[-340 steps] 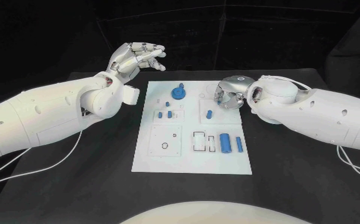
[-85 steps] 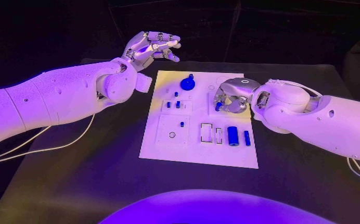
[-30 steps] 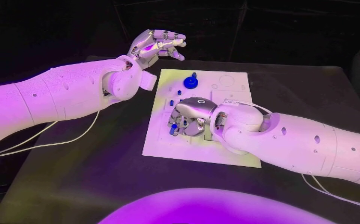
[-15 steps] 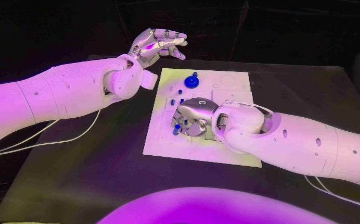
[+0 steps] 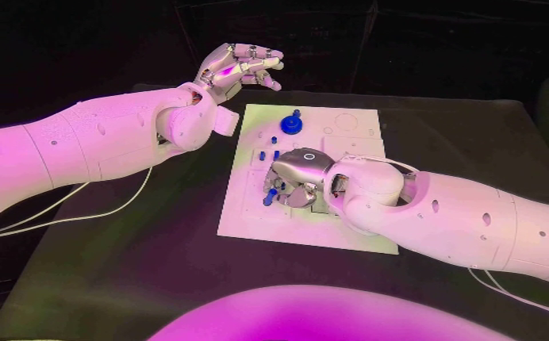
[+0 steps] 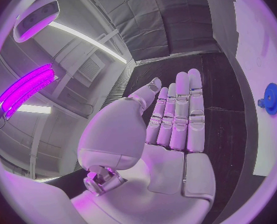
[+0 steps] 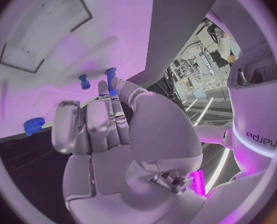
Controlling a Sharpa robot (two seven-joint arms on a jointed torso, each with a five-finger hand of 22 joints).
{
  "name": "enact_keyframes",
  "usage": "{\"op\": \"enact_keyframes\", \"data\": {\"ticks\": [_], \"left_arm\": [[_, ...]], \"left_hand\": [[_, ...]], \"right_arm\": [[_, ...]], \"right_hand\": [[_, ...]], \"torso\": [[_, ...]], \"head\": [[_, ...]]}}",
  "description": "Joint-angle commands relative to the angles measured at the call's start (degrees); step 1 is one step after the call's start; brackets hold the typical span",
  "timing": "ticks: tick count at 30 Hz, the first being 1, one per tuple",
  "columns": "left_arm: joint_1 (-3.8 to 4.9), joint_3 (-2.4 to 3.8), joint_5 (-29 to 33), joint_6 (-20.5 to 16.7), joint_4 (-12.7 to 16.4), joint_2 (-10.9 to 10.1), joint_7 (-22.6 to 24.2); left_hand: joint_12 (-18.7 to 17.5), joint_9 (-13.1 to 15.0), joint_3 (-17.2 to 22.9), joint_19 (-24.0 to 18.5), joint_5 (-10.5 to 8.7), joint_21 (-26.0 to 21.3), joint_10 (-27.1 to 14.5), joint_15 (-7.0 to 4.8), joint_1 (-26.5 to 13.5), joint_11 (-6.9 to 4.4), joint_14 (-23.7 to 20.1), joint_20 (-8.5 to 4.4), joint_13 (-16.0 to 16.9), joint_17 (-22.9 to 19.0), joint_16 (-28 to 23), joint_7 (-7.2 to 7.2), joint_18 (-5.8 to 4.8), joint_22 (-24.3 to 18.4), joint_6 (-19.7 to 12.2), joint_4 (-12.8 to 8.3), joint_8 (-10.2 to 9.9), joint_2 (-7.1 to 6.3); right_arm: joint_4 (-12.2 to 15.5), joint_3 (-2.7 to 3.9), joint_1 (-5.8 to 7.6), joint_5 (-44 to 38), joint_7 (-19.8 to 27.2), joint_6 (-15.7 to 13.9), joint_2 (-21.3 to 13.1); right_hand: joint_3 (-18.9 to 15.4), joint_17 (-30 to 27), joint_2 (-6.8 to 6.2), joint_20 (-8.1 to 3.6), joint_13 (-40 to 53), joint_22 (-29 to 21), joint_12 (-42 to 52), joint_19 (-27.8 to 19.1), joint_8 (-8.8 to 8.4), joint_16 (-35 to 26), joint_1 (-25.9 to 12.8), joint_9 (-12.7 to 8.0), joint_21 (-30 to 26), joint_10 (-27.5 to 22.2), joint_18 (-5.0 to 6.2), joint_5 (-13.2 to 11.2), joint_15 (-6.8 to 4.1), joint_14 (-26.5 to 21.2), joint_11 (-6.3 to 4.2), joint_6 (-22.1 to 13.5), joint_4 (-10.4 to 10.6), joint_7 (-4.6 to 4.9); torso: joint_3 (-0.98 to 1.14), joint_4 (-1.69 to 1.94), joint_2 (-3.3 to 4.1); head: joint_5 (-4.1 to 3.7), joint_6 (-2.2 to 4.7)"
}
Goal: Assemble the parts on the task board
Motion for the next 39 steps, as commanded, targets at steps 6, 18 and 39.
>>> {"op": "enact_keyframes", "data": {"ticks": [6,18,39], "left_arm": [[0.09,0.05,0.27,0.48,-0.04,0.15,0.36],[0.1,0.05,0.27,0.42,-0.02,0.15,0.21],[0.1,0.05,0.27,0.48,-0.05,0.04,0.02]], "left_hand": [[0.09,-0.02,0.08,0.36,0.25,-0.25,-0.36,0.07,-0.05,0.01,0.31,0.0,-0.03,-0.06,-0.2,0.1,0.71,-0.06,-0.33,-0.34,-0.19,0.08],[0.14,-0.01,0.01,0.4,0.23,-0.32,-0.37,0.08,-0.13,0.02,0.34,0.01,-0.02,-0.09,-0.24,0.1,0.7,-0.14,-0.33,-0.34,-0.18,0.14],[0.14,-0.01,-0.03,0.4,0.22,-0.34,-0.42,0.09,-0.17,0.03,0.34,0.02,-0.02,-0.11,-0.26,0.12,0.7,-0.17,-0.38,-0.36,-0.2,0.1]], "right_arm": [[-0.36,0.02,0.06,-3.53,-0.8,2.74,1.59],[-0.69,0.01,0.05,-5.09,-0.72,1.75,2.68],[0.8,0.0,0.04,-5.65,-0.56,-4.25,0.79]], "right_hand": [[-0.54,-0.53,-0.88,0.34,-0.03,-0.34,-0.92,-0.26,-0.08,-0.02,-1.31,-0.03,-0.17,0.47,-0.91,0.65,0.27,0.37,0.19,0.32,0.48,-0.09],[-1.36,-0.6,-2.11,0.59,-0.15,-0.46,-2.48,-0.42,-1.17,0.05,-2.35,-0.41,-0.29,-0.47,-0.89,1.65,0.63,0.29,0.68,-0.81,0.93,0.39],[-9.96,-5.58,-5.15,1.87,0.06,-5.47,-2.97,-3.67,-2.02,-2.95,-4.03,-0.83,-3.78,-12.11,0.23,2.46,1.92,-1.08,2.21,-8.27,1.98,0.84]], "torso": [[-0.07,0.04,0.04],[-0.08,0.01,-0.03],[0.01,-0.02,0.0]], "head": [[-0.13,0.0],[-0.32,0.18],[-0.25,-0.01]]}}
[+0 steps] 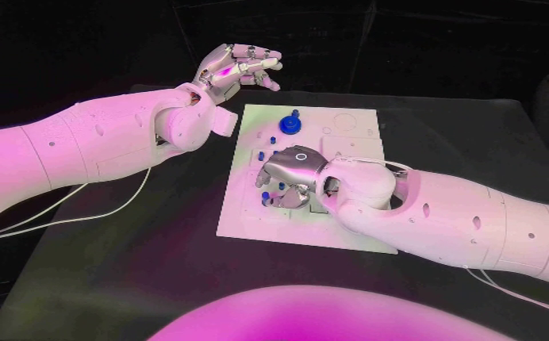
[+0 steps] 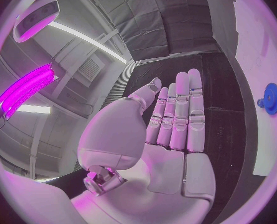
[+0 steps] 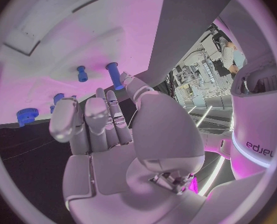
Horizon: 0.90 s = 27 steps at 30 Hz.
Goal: Assemble the parts on the task board
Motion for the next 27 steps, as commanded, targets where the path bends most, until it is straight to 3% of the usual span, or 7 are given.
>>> {"op": "enact_keyframes", "data": {"ticks": [1,11,13,15,19,23,27], "left_arm": [[0.1,0.05,0.27,0.47,0.03,-0.04,0.15],[0.1,0.04,0.27,0.42,0.11,-0.45,0.15],[0.1,0.04,0.27,0.41,0.18,-0.56,0.17],[0.1,0.04,0.27,0.39,0.32,-0.68,0.17],[0.11,0.04,0.27,0.29,0.68,-0.9,0.18],[0.11,0.04,0.27,0.26,1.28,-1.08,0.21],[0.11,0.03,0.27,0.27,1.82,-1.24,0.28]], "left_hand": [[0.14,-0.01,-0.03,0.4,0.22,-0.34,-0.42,0.09,-0.17,0.03,0.34,0.02,-0.02,-0.07,-0.26,0.12,0.7,-0.09,-0.38,-0.36,-0.2,0.1],[0.14,-0.02,-0.05,0.41,0.22,-0.36,-0.45,0.09,-0.16,0.04,0.34,0.02,-0.02,-0.08,-0.28,0.13,0.71,-0.11,-0.41,-0.39,-0.21,0.08],[0.14,-0.02,-0.05,0.41,0.22,-0.37,-0.46,0.09,-0.16,0.04,0.34,0.02,-0.02,-0.08,-0.28,0.13,0.71,-0.12,-0.42,-0.4,-0.21,0.08],[0.14,-0.02,-0.05,0.41,0.22,-0.37,-0.46,0.09,-0.16,0.04,0.34,0.02,-0.02,-0.08,-0.29,0.13,0.71,-0.12,-0.42,-0.4,-0.21,0.08],[0.14,-0.02,-0.05,0.41,0.22,-0.37,-0.46,0.09,-0.16,0.04,0.34,0.02,-0.02,-0.08,-0.29,0.12,0.71,-0.12,-0.41,-0.41,-0.21,0.08],[0.15,-0.01,-0.05,0.42,0.22,-0.38,-0.45,0.09,-0.15,0.03,0.34,0.02,-0.02,-0.09,-0.29,0.12,0.71,-0.13,-0.39,-0.41,-0.2,0.1],[0.15,-0.01,-0.05,0.42,0.22,-0.38,-0.45,0.09,-0.15,0.03,0.34,0.02,-0.02,-0.09,-0.29,0.12,0.71,-0.13,-0.39,-0.41,-0.2,0.1]], "right_arm": [[1.15,0.02,0.06,-0.11,0.86,-3.7,-0.93],[9.2,0.14,1.06,6.44,0.92,-9.51,-10.84],[10.72,0.19,2.03,10.57,-0.42,-9.93,-14.09],[11.75,0.21,2.98,14.2,-2.66,-9.96,-17.56],[12.66,0.21,3.73,17.52,-6.17,-9.33,-22.17],[13.23,0.17,4.1,19.46,-10.0,-8.44,-26.2],[13.89,0.12,3.89,20.13,-13.14,-7.95,-28.97]], "right_hand": [[-1.41,-0.06,-0.56,0.03,0.11,-0.06,0.6,-0.32,0.02,-0.24,-0.09,0.05,-0.35,-0.67,0.23,0.13,-0.17,-0.23,-0.05,-0.77,0.22,0.0],[-5.96,-0.64,0.47,-0.16,0.39,-0.27,4.2,-0.13,0.29,-0.61,0.26,0.26,-0.62,0.13,0.25,0.32,-0.41,-0.14,-0.37,-0.26,1.3,-0.04],[-6.71,1.42,1.24,-0.34,1.31,1.39,7.29,1.03,0.69,0.74,0.23,0.45,0.42,4.64,-0.12,0.35,-0.73,0.48,-0.85,0.8,1.9,-0.04],[-7.79,6.97,1.4,-0.99,4.18,5.26,13.41,3.58,1.69,4.33,-0.74,0.83,2.9,14.57,-0.94,0.44,-1.81,1.84,-2.56,2.61,2.89,-0.9],[-10.5,10.1,0.45,-2.45,7.89,7.98,18.89,5.38,3.1,6.52,-3.11,1.28,4.7,19.66,-1.56,3.64,-3.22,2.53,-4.06,4.11,4.77,-2.3],[-15.75,16.09,1.14,-3.56,32.28,11.94,41.54,7.65,6.51,10.54,-3.64,2.2,7.23,20.52,-2.53,3.8,-4.46,3.1,-5.16,4.13,8.49,-3.76],[-20.94,18.84,2.51,-3.68,48.52,13.49,54.65,8.39,10.31,12.25,-4.13,3.18,8.14,19.15,-2.77,4.85,-4.14,3.19,-5.06,3.13,13.63,-3.53]], "torso": [[0.01,-0.03,-0.02],[-0.11,-0.11,-0.16],[-0.14,-0.14,-0.18],[-0.17,-0.15,-0.2],[-0.27,-0.38,-0.29],[-0.42,-0.78,-0.55],[-0.31,-1.16,-0.66]], "head": [[0.03,-0.07],[-0.43,0.17],[-0.93,0.38],[-1.83,0.77],[-2.95,1.2],[-4.08,1.45],[-4.7,1.68]]}}
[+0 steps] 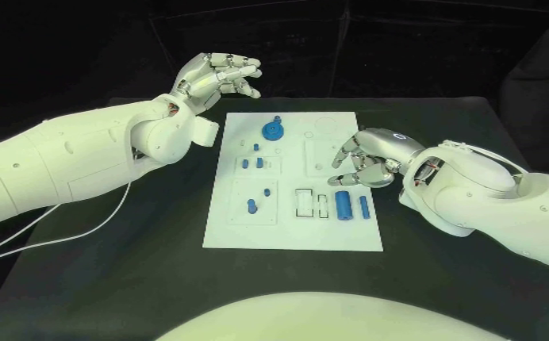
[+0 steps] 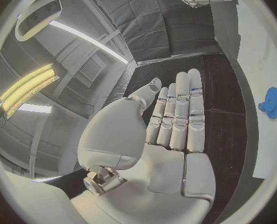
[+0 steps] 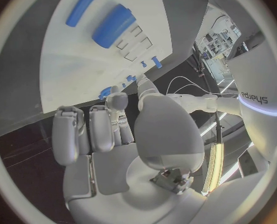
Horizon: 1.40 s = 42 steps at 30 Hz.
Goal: Assemble the parts on the task board
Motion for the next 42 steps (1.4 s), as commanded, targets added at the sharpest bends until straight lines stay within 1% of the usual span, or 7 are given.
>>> {"op": "enact_keyframes", "data": {"ticks": [1,4,6,10,15,19,42], "left_arm": [[0.1,0.04,0.26,0.28,0.46,-0.17,0.4],[0.1,0.03,0.26,0.21,0.58,-0.37,0.44],[0.1,0.02,0.26,0.18,0.59,-0.46,0.46],[0.1,0.01,0.26,0.16,0.63,-0.59,0.53],[0.1,0.0,0.26,0.15,0.64,-0.78,0.57],[0.1,-0.01,0.26,0.14,0.6,-0.87,0.58],[0.08,-0.02,0.25,0.41,0.31,-1.0,0.59]], "left_hand": [[0.15,-0.01,-0.05,0.42,0.22,-0.38,-0.45,0.09,-0.15,0.03,0.34,0.02,-0.02,-0.1,-0.29,0.12,0.7,-0.08,-0.39,-0.41,-0.2,0.1],[0.21,0.01,-0.05,0.44,0.23,-0.4,-0.4,0.08,-0.13,0.01,0.36,0.02,0.0,-0.11,-0.31,0.08,0.71,-0.11,-0.3,-0.44,-0.14,0.15],[0.21,0.01,-0.05,0.44,0.23,-0.4,-0.4,0.08,-0.13,0.01,0.36,0.02,0.0,-0.11,-0.31,0.08,0.71,-0.11,-0.3,-0.44,-0.14,0.15],[0.21,0.01,-0.05,0.44,0.23,-0.4,-0.4,0.08,-0.13,0.01,0.36,0.02,0.0,-0.11,-0.31,0.08,0.71,-0.11,-0.3,-0.44,-0.14,0.15],[0.21,0.01,-0.05,0.44,0.23,-0.4,-0.4,0.08,-0.13,0.01,0.36,0.02,0.0,-0.11,-0.31,0.08,0.71,-0.11,-0.3,-0.44,-0.14,0.15],[0.21,0.01,-0.05,0.44,0.23,-0.4,-0.4,0.08,-0.13,0.01,0.36,0.02,0.0,-0.11,-0.31,0.08,0.71,-0.11,-0.3,-0.44,-0.14,0.15],[0.26,0.03,-0.07,0.46,0.23,-0.43,-0.35,0.07,-0.13,-0.02,0.38,0.02,0.01,-0.12,-0.33,0.05,0.71,-0.15,-0.24,-0.47,-0.1,0.19]], "right_arm": [[0.88,-0.04,-0.28,3.65,-6.47,-0.04,-1.66],[1.28,-0.08,-0.74,3.37,-8.51,0.53,-2.84],[1.37,-0.1,-1.17,3.26,-9.52,0.99,-3.13],[1.44,-0.14,-2.61,3.3,-11.34,2.24,-3.07],[1.11,-0.16,-3.89,3.47,-12.5,2.83,-2.09],[0.82,-0.16,-4.69,3.45,-13.13,3.03,-1.25],[-0.34,-0.17,-6.37,1.2,-15.6,8.14,1.99]], "right_hand": [[-2.32,1.16,0.81,-0.08,5.01,6.71,3.69,0.75,1.77,0.7,0.16,0.46,0.41,-0.72,-0.98,1.3,-0.19,2.42,0.06,-0.77,2.29,0.06],[-3.8,2.14,1.08,-0.01,7.3,7.38,5.06,1.15,2.97,1.24,0.74,0.74,0.79,-0.83,-1.13,1.3,-0.12,2.54,0.13,-1.45,3.76,0.1],[-4.64,2.73,1.13,0.03,8.65,7.68,5.92,1.33,3.56,1.57,0.81,0.87,0.96,-0.66,-1.19,1.2,-0.08,2.61,0.15,-1.8,4.68,0.11],[-6.02,3.08,1.18,0.08,10.08,7.96,6.67,1.48,4.43,1.77,0.32,1.05,1.11,-0.57,-1.25,1.0,-0.03,2.62,0.2,-2.32,5.98,0.14],[-6.94,3.41,1.07,0.11,11.29,8.1,7.4,1.55,5.04,1.94,-0.3,1.21,1.18,-0.3,-1.28,0.85,-0.03,2.64,0.18,-2.48,6.09,0.09],[-7.23,3.55,1.16,0.11,11.64,8.2,7.58,1.61,5.3,2.0,-0.62,1.3,1.24,-0.24,-1.3,0.82,-0.03,2.66,0.17,-2.5,6.13,0.07],[-8.18,4.0,2.36,0.05,13.28,8.44,8.23,1.71,6.79,2.2,-1.52,1.89,1.34,-0.06,-1.35,2.78,-0.14,2.67,0.01,-2.56,6.02,-0.14]], "torso": [[0.08,-0.54,-0.21],[0.14,-0.74,-0.38],[0.0,-0.61,-0.37],[-0.04,-0.63,-0.49],[0.12,-0.81,-0.41],[-0.01,-0.68,-0.42],[-0.07,-0.59,-0.42]], "head": [[-0.52,0.09],[-0.65,0.03],[-0.93,0.12],[-1.11,0.09],[-1.17,0.11],[-1.46,0.13],[-1.68,-0.14]]}}
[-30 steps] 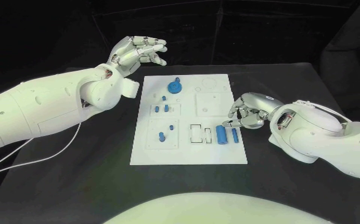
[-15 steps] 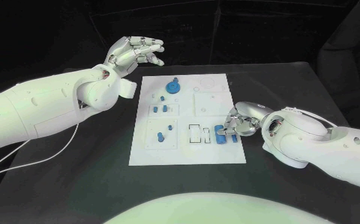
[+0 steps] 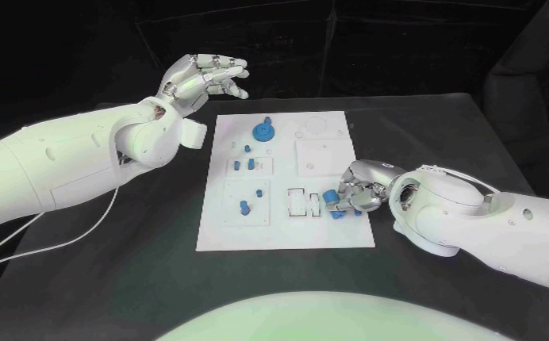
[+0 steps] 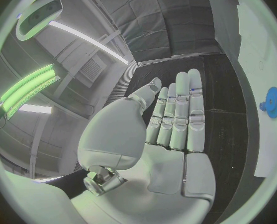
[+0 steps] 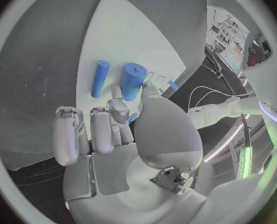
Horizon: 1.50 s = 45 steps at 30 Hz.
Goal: Assemble the parts on the task board
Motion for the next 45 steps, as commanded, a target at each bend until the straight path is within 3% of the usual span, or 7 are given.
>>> {"op": "enact_keyframes", "data": {"ticks": [1,9,18,24,27,34,45], "left_arm": [[0.09,0.05,0.25,0.45,0.01,-0.07,0.59],[0.09,0.05,0.25,0.53,-0.05,-0.15,0.74],[0.08,0.05,0.25,0.54,-0.2,-0.15,0.77],[0.08,0.05,0.25,0.53,-0.3,-0.11,0.73],[0.08,0.05,0.25,0.53,-0.29,-0.1,0.72],[0.09,0.05,0.25,0.49,-0.16,-0.15,0.71],[0.1,0.05,0.25,0.54,-0.04,-0.13,0.63]], "left_hand": [[0.26,0.03,0.08,0.47,0.23,-0.23,-0.36,0.07,-0.15,-0.01,0.38,0.02,0.01,-0.08,-0.33,0.06,0.71,-0.06,-0.24,-0.3,-0.1,0.2],[0.28,0.03,0.1,0.49,0.24,-0.26,-0.37,0.07,-0.17,-0.01,0.39,0.03,0.01,-0.1,-0.35,0.05,0.71,-0.1,-0.23,-0.28,-0.09,0.32],[0.29,0.03,0.11,0.49,0.25,-0.27,-0.38,0.07,-0.17,-0.01,0.39,0.03,0.01,-0.1,-0.35,0.05,0.71,-0.11,-0.23,-0.28,-0.08,0.35],[0.29,0.03,0.11,0.49,0.25,-0.27,-0.38,0.07,-0.17,-0.01,0.39,0.03,0.01,-0.1,-0.35,0.05,0.71,-0.11,-0.23,-0.28,-0.08,0.35],[0.29,0.03,0.11,0.49,0.25,-0.27,-0.38,0.07,-0.17,-0.01,0.39,0.03,0.01,-0.1,-0.35,0.05,0.71,-0.11,-0.23,-0.28,-0.08,0.35],[0.29,0.03,0.11,0.49,0.25,-0.27,-0.38,0.07,-0.17,-0.01,0.39,0.03,0.01,-0.1,-0.35,0.05,0.71,-0.11,-0.23,-0.28,-0.08,0.35],[0.29,0.03,0.11,0.49,0.25,-0.27,-0.38,0.07,-0.17,-0.01,0.39,0.03,0.01,-0.1,-0.35,0.05,0.71,-0.11,-0.23,-0.28,-0.08,0.35]], "right_arm": [[-0.17,-0.12,-0.36,-1.5,-1.16,2.59,0.38],[-0.28,-0.11,-0.72,-3.53,-3.25,-0.2,0.69],[2.1,-0.08,-0.77,-0.79,-2.76,-7.08,-0.47],[4.31,-0.04,-0.75,2.09,-1.09,-12.8,-1.13],[4.88,-0.03,-0.73,2.73,-0.68,-14.01,-1.03],[4.85,-0.01,-0.72,4.32,-0.91,-13.78,0.52],[2.78,0.0,-0.7,6.24,-2.69,-9.23,4.56]], "right_hand": [[-0.33,0.13,0.39,0.04,0.17,8.47,0.35,1.72,0.34,0.39,-0.14,-0.03,0.17,0.34,-0.49,0.48,-0.16,2.66,0.01,-0.34,0.04,-0.15],[0.1,0.65,2.58,-0.17,1.74,8.94,0.85,2.02,1.98,0.62,3.95,0.64,0.41,0.8,-0.6,4.84,-0.4,2.74,-0.27,-0.42,-0.86,-0.42],[0.12,1.47,4.65,-0.47,3.13,9.81,1.4,2.63,3.77,1.02,5.32,1.43,0.91,1.59,-0.81,10.11,-0.79,2.89,-0.78,0.78,-0.56,-1.0],[-0.33,2.08,5.24,-0.75,4.46,10.1,2.39,2.83,4.7,1.33,4.96,2.01,1.07,2.54,-0.88,10.75,-1.1,3.01,-1.19,1.8,-0.17,-1.49],[-0.4,2.18,5.34,-0.8,4.58,10.18,2.45,2.89,4.81,1.38,4.9,2.1,1.12,2.64,-0.9,10.82,-1.16,3.03,-1.26,1.92,-0.14,-1.57],[-0.79,2.2,5.37,-0.92,4.64,10.21,2.36,2.91,5.05,1.38,4.49,2.33,1.13,2.76,-0.9,10.5,-1.28,3.03,-1.38,2.1,-0.05,-1.7],[-2.32,2.45,6.57,-1.3,5.06,10.24,2.09,2.91,6.09,1.46,1.9,3.37,1.13,3.25,-0.9,8.68,-1.67,3.04,-1.85,3.02,0.09,-2.29]], "torso": [[-0.01,-0.01,-0.01],[0.0,0.09,-0.01],[-0.06,0.08,-0.03],[-0.07,0.05,-0.02],[-0.05,-0.01,0.05],[-0.08,0.02,0.06],[-0.07,0.0,0.02]], "head": [[0.07,0.09],[0.19,0.18],[0.37,0.35],[0.56,0.4],[0.7,0.41],[0.86,0.31],[1.13,0.11]]}}
